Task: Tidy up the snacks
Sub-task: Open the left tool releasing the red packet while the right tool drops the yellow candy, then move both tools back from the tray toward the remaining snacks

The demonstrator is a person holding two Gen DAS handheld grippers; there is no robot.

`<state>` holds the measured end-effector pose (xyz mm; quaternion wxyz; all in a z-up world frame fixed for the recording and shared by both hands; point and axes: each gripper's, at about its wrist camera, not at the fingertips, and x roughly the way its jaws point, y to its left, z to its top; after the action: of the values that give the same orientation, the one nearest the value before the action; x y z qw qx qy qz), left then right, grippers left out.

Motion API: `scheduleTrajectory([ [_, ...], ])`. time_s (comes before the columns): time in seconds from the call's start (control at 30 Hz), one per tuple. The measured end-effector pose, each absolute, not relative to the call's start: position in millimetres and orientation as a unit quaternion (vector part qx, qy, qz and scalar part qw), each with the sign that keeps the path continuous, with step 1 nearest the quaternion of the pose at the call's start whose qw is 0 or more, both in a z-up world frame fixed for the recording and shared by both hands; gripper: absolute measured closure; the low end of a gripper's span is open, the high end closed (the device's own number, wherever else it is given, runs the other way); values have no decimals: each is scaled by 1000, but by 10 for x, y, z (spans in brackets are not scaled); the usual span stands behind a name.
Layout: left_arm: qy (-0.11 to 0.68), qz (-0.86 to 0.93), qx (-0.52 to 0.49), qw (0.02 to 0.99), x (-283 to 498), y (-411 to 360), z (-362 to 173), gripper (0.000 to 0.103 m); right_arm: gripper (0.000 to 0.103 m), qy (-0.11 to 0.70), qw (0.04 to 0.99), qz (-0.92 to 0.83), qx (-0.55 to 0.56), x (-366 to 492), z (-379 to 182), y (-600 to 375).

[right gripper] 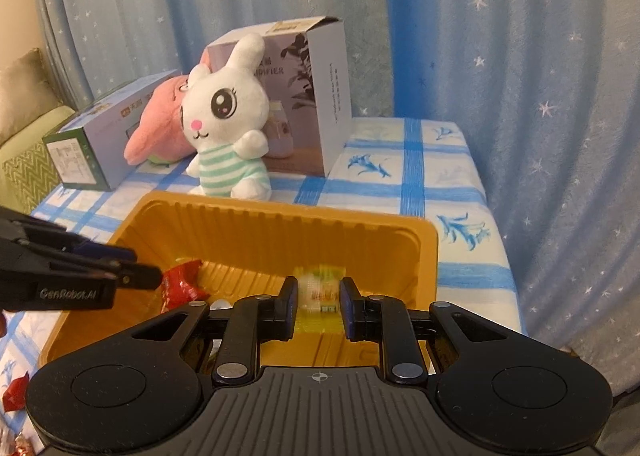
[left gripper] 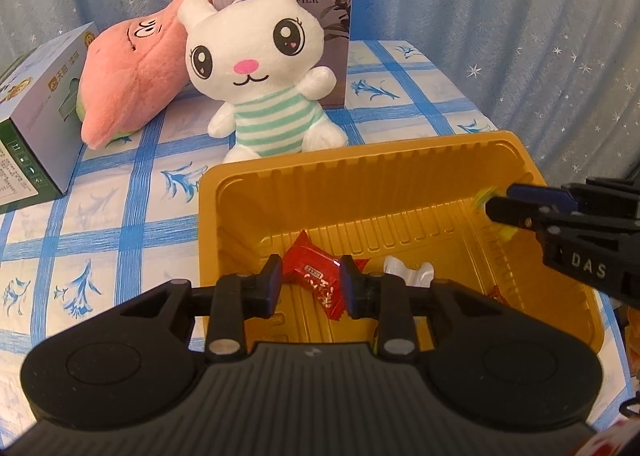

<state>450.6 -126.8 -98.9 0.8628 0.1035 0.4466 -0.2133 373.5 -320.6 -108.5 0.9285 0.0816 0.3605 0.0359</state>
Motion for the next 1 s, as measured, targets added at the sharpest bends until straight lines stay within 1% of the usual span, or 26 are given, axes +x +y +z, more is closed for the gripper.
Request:
scheduleTrajectory([
  [0.03,446,-213,103,863,4497,-1260,-988,69,81,359,929,36,83,3742,-1084,-3208],
  [0.1,446,-212,103,863,4473,-1247,-985,66,79,361,928,35,88,3759,-1085,-3213],
  [0.17,448,-212,100,863,4438,-1230,-978,65,65,361,927,40,92,3738,-1077,-3215],
  [0.2,449,-212,99,862,4419,-1220,-972,64,51,360,928,40,94,3720,-1067,-3214],
  [0.23,449,-212,98,862,4394,-1208,-963,60,44,355,929,39,95,3685,-1054,-3214],
  [0.3,448,-211,96,863,4341,-1178,-939,54,43,349,931,43,95,3620,-1017,-3201],
  [0.5,444,-214,84,866,4145,-1084,-814,48,41,360,926,54,95,3412,-933,-3170],
  [0.6,440,-213,82,869,4026,-1047,-734,47,39,364,923,57,108,3299,-879,-3187],
  [0.7,434,-213,76,872,3888,-991,-650,44,38,365,922,63,113,3179,-808,-3185],
  [1.0,424,-210,51,880,3375,-818,-417,44,36,356,925,73,111,2758,-610,-3146],
])
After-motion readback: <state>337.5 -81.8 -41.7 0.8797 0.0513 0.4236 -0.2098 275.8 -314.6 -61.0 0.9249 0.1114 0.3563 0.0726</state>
